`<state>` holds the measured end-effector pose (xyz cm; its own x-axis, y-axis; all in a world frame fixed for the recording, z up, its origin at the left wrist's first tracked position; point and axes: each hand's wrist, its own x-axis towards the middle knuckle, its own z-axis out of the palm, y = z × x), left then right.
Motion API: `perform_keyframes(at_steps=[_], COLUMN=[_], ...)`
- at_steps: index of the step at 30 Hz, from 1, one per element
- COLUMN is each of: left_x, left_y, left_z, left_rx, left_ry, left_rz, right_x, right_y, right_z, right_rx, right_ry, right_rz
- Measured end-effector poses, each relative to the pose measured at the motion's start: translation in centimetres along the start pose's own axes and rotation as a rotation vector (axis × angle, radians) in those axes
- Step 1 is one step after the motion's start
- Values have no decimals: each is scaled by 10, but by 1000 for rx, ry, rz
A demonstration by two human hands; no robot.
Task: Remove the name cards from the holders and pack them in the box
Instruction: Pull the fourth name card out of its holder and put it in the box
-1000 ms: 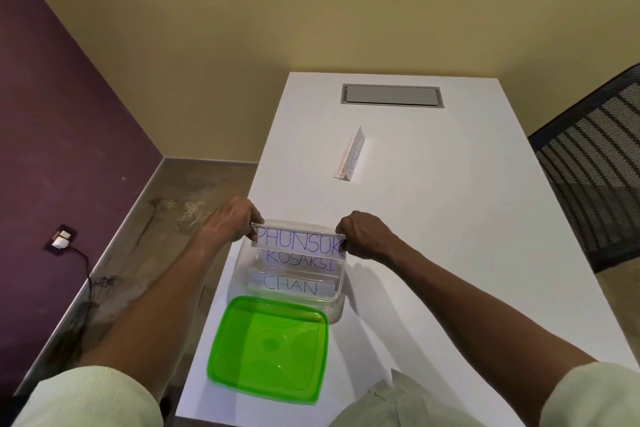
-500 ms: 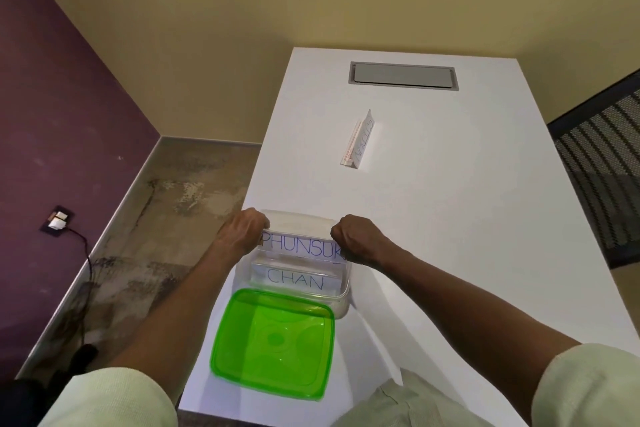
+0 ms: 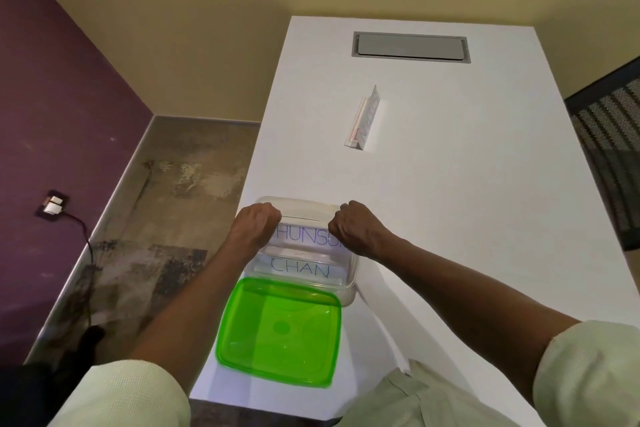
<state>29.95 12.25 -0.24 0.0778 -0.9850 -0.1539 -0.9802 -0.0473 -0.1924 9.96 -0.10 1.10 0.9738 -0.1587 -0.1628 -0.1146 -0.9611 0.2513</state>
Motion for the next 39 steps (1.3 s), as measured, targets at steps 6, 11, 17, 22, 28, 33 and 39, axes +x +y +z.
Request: perform_keyframes(at_steps=[6, 11, 17, 22, 28, 33, 39], left_x=[10, 7, 7, 2, -2, -9, 0], left_y=[6, 5, 11, 13, 10, 8, 11], left_z=[5, 13, 2, 6, 14, 14, -5], left_rx=[13, 12, -54, -80, -94, -81, -214], left_ry=[-177, -49, 2, 24, 42, 193, -34], left_rz=[-37, -19, -65, -55, -59, 17, -208], right_x=[6, 8, 7, 4, -2, -9, -9], right_y=[-5, -6, -5, -6, -5, -4, 2], right_z=[8, 9, 12, 16, 12, 8, 3], right_rx=[-68, -18, 90, 142, 190, 286, 347], right_ry=[-29, -4, 56, 90, 171, 206, 133], right_rz=[-4, 1, 25, 54, 72, 88, 177])
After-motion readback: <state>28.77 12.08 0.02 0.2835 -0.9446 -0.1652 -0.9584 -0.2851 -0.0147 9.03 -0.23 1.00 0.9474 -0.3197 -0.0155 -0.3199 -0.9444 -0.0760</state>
